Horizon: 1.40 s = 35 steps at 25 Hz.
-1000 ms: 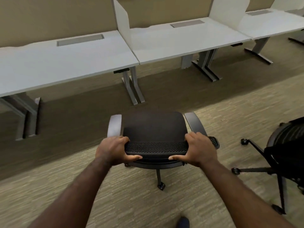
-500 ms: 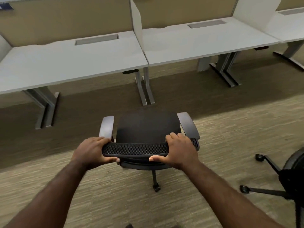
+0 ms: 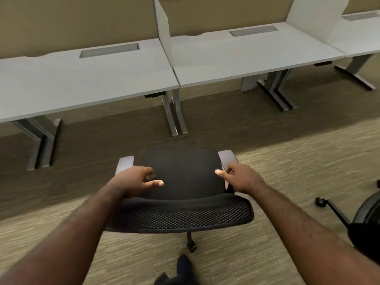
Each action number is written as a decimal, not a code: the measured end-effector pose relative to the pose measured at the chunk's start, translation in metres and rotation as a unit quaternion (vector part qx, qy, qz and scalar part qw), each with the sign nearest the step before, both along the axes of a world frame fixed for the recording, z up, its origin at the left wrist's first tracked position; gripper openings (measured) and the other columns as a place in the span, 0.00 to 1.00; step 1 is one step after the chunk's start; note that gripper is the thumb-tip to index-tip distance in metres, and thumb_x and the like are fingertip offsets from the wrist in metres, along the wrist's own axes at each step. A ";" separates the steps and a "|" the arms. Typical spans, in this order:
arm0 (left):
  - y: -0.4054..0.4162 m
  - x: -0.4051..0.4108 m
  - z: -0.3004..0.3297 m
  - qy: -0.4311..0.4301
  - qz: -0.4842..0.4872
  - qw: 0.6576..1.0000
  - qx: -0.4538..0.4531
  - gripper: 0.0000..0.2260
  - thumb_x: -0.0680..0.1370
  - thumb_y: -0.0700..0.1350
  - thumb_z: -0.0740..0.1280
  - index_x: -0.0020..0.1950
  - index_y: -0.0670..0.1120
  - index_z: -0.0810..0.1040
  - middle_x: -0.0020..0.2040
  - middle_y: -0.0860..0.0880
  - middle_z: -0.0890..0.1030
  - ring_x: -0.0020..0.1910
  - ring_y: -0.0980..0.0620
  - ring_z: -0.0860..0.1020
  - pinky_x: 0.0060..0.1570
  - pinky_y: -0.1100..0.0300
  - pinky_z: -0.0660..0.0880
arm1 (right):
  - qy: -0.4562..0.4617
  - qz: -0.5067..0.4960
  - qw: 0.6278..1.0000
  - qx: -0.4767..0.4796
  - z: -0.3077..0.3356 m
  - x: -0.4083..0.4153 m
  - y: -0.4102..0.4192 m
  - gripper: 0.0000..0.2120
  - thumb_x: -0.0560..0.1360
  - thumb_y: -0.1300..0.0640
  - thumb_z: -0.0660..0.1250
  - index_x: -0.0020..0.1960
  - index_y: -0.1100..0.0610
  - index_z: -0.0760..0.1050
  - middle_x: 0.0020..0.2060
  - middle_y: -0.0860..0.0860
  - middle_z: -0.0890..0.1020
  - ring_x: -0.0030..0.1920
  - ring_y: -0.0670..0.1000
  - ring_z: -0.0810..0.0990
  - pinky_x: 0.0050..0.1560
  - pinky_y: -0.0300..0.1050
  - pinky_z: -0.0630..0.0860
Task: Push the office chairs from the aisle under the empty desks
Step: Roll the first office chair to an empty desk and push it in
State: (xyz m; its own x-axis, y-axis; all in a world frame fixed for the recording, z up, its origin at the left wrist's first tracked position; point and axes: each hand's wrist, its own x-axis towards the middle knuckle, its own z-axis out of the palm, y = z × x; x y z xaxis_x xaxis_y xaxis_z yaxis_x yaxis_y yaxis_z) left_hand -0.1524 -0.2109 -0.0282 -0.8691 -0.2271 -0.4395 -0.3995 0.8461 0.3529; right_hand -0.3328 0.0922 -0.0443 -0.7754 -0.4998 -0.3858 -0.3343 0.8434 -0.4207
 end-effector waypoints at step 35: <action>0.198 -0.313 -0.292 -0.112 0.185 0.967 0.136 0.50 0.74 0.47 0.76 0.80 0.47 0.40 0.77 0.45 0.65 0.71 0.42 0.69 0.65 0.48 0.70 | -0.198 -0.167 0.963 0.078 -0.272 -0.161 0.035 0.41 0.74 0.50 0.74 0.76 0.62 0.54 0.66 0.61 0.72 0.63 0.64 0.75 0.57 0.53 0.73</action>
State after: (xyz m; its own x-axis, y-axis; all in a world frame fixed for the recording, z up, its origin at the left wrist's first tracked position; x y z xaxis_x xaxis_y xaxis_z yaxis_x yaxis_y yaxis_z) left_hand -0.4655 -0.0134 -0.3201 -0.6257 -0.3536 -0.6953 -0.7499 0.5179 0.4116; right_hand -0.4938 0.1273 -0.3163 -0.6592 -0.1601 -0.7347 0.1265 0.9396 -0.3182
